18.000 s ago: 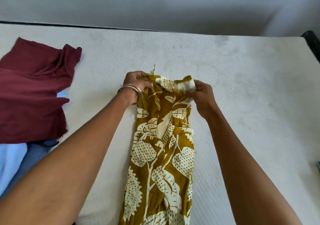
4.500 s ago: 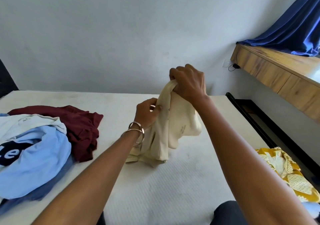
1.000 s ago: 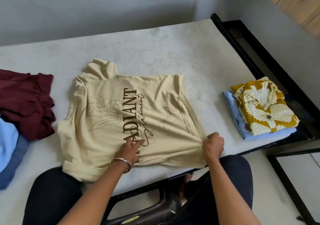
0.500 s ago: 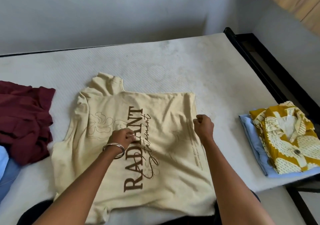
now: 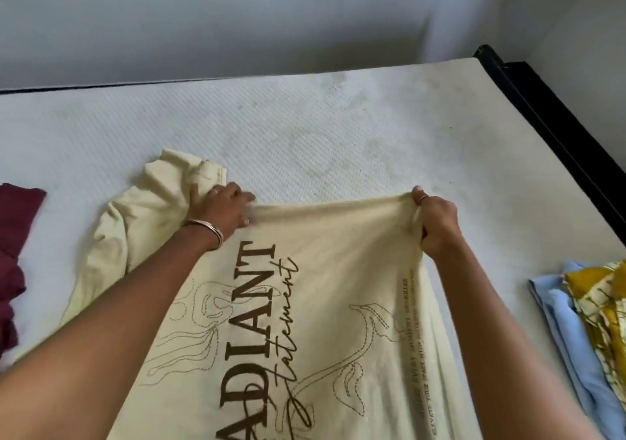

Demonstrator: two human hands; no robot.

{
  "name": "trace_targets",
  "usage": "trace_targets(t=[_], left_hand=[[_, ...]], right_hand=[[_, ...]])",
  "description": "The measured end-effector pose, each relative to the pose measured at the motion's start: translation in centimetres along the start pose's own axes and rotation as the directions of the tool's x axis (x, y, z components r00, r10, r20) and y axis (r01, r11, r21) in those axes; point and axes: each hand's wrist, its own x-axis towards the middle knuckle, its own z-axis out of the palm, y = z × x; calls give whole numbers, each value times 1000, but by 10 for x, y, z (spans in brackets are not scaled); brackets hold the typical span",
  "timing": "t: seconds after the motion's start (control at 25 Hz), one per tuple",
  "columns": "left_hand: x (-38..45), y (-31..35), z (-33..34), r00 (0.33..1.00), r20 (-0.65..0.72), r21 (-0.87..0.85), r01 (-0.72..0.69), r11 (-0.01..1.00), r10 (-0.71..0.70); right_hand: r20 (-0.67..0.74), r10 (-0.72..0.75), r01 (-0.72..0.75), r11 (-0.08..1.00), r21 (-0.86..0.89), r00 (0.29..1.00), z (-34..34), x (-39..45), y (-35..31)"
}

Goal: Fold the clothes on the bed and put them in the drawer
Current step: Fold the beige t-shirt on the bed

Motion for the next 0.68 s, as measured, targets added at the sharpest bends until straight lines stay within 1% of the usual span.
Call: trace_targets(t=[0.04,0.08,0.12,0.2,0.28,0.36,0.4,0.44,0.48,0.56,0.6,0.64,0.68], left_hand=[[5,-3,-5,1000,-7,94,26,995,-26],[12,-6,-9,999,-36,180,37,983,-31],[18,-9,-12,993,-113,214,38,976,-14],[26,-8,-14,947,-315,261,14,965,71],[35,-2,-10,912,-399,298,28,954,98],[38,7,-10,909,-412,269,54,962,65],[35,11,-9,916,-398,215,49,975,41],[28,14,-4,931,-364,139,38,990,16],[17,16,1,933,-359,64,49,997,-23],[-18,22,9,903,-409,-90,106,990,-134],[-41,27,16,880,-437,-187,115,976,-187],[-64,33,26,864,-456,-282,87,955,-214],[-92,37,34,867,-452,-359,40,933,-211]], right_hand=[[23,-44,46,996,-72,999,-5,6,-3],[18,-78,80,988,-130,997,-10,14,-3],[11,-96,96,984,-150,995,-15,20,-3],[-58,-120,107,978,-180,991,-19,25,-4],[-161,-197,144,945,-293,967,-15,23,-9],[-244,-288,172,898,-405,926,-4,14,-11],[-258,-351,191,850,-491,900,0,6,-11],[-248,-418,206,781,-590,874,5,0,-7],[-227,-481,219,703,-677,847,11,-8,0],[-130,-571,296,592,-750,811,29,-43,30],[-39,-602,377,548,-747,798,39,-73,51],[107,-609,474,482,-737,786,48,-106,77],[283,-580,563,383,-732,764,50,-137,109]])
